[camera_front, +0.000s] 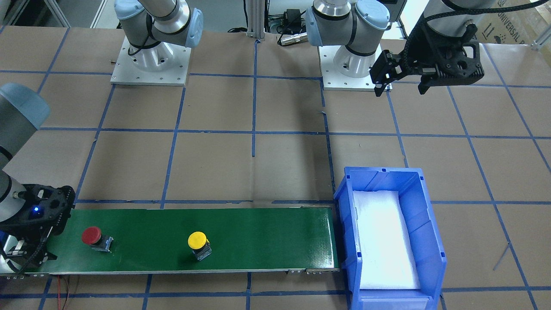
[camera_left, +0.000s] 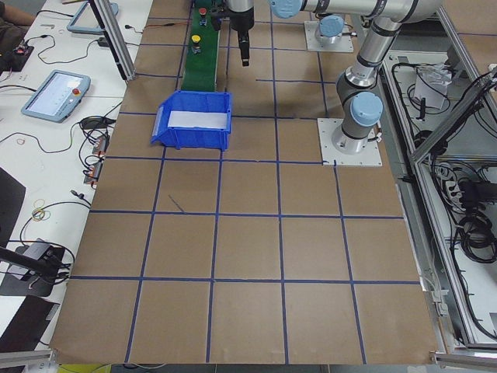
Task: Transport two buttons from left to right
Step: 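Lower the right gripper onto the red button and grasp it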
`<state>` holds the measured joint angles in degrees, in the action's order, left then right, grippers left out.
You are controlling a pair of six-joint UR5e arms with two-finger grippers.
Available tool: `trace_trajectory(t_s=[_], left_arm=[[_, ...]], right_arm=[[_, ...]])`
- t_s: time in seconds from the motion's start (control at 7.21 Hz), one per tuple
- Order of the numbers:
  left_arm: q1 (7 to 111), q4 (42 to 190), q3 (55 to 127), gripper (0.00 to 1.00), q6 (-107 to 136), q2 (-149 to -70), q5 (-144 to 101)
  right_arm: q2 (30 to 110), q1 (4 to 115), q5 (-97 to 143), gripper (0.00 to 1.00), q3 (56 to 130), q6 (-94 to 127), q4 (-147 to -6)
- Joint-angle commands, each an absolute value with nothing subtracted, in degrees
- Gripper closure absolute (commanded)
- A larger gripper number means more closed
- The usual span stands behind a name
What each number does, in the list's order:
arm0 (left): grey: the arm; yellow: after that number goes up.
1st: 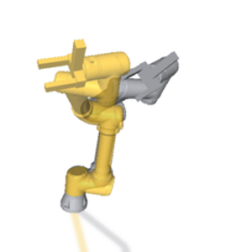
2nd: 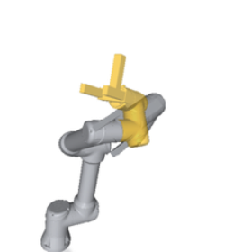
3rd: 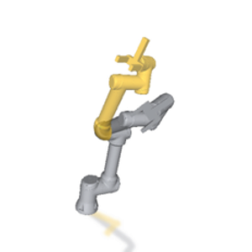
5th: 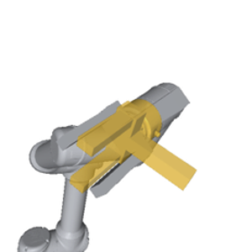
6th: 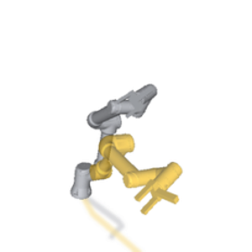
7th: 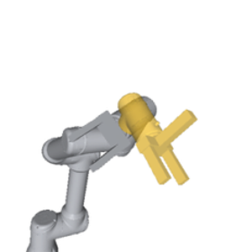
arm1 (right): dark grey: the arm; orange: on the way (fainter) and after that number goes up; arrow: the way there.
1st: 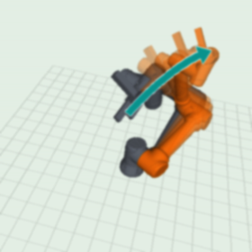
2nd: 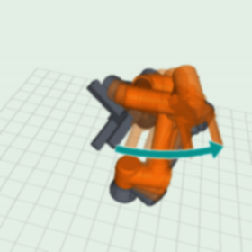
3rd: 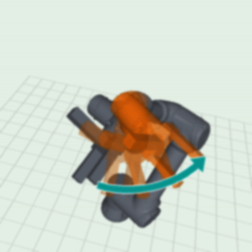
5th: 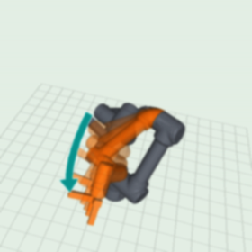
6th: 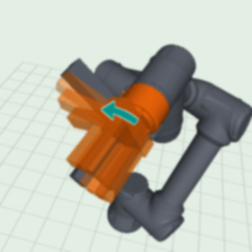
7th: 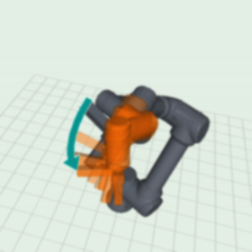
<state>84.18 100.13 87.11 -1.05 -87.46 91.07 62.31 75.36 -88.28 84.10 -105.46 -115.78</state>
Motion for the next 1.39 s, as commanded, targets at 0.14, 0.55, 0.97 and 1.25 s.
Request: trace_trajectory(t_s=[0.14, 0.55, 0.97, 1.25], left_arm=[[84.2, 100.46, 87.36, 0.0, -1.05, -87.45, 91.23], [84.29, 100.37, 87.28, 0.0, -0.88, -87.45, 90.7], [84.29, 100.28, 87.19, 0.0, -0.88, -87.45, 90.62], [84.29, 100.28, 87.19, 0.0, -0.88, -87.54, 90.62]], right_arm=[[61.17, 75.32, -87.36, 0.0, 83.76, -105.03, -115.14], [61.35, 75.32, -87.8, 0.0, 84.64, -103.11, -115.31], [61.44, 75.41, -87.8, 0.0, 84.73, -102.92, -115.31], [61.35, 75.41, -87.72, 0.0, 84.73, -102.83, -115.31]])
